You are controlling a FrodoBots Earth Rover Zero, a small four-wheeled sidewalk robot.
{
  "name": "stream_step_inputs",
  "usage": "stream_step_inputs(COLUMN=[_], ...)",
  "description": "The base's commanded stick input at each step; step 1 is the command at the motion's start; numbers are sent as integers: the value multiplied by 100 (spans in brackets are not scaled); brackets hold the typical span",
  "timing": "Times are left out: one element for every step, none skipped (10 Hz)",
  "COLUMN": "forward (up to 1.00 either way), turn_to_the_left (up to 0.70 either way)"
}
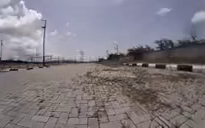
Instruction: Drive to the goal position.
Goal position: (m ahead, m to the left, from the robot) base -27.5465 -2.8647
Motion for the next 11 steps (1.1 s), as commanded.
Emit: stream_step_inputs(forward=[0, 0, 0, 0, 0, 0, 0, 0, 0, 0, 0], turn_to_the_left=[-100, -100, -100, -100, -100, -100, -100, -100, -100, -100, -100])
